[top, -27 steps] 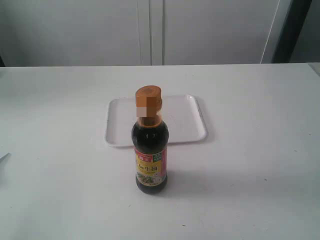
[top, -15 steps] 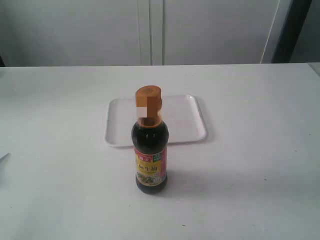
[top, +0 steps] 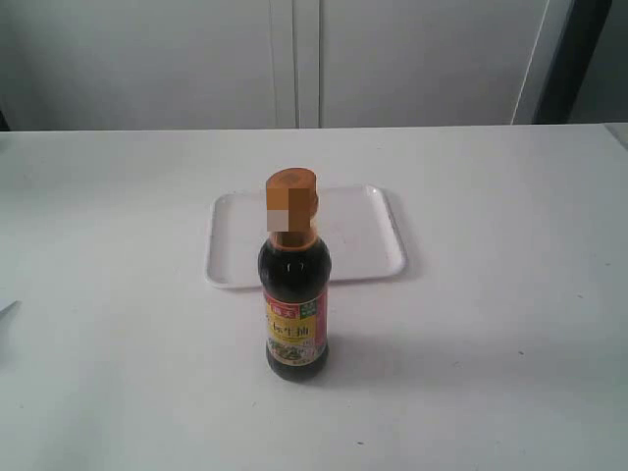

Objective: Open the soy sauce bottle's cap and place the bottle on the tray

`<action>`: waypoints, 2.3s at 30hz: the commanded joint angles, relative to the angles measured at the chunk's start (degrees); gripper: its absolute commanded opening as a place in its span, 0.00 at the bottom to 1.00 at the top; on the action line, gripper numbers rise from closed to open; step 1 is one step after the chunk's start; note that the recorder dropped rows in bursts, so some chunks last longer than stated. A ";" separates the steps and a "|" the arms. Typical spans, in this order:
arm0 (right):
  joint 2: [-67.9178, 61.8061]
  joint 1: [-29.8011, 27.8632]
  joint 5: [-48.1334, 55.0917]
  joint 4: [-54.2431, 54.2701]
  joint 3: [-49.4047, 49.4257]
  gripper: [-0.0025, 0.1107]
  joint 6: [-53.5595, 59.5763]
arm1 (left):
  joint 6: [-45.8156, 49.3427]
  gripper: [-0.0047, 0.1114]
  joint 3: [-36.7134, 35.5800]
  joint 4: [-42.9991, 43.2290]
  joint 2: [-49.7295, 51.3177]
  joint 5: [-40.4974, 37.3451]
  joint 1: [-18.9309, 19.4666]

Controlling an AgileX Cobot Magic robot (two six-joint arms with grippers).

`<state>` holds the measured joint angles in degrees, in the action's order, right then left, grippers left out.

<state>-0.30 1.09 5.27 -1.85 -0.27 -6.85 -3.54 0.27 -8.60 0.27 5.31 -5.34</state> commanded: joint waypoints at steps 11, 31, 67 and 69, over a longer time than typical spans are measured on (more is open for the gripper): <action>0.30 0.05 -4.29 -0.09 0.27 0.02 0.61 | -23.74 0.04 9.67 23.02 6.08 11.39 0.05; 0.30 0.05 -4.87 -0.09 0.27 0.02 0.61 | -44.93 0.04 23.15 56.72 42.69 39.43 0.05; 0.30 0.05 -4.87 -0.09 0.27 0.02 0.61 | -47.90 0.80 32.05 72.89 67.79 64.65 -13.12; 0.30 0.05 -4.87 -0.09 0.27 0.02 0.61 | -48.12 0.90 32.53 72.69 67.79 64.65 -14.14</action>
<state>-0.30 1.09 1.24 -1.85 -0.27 -6.85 -50.63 32.15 64.28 68.20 69.21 -18.40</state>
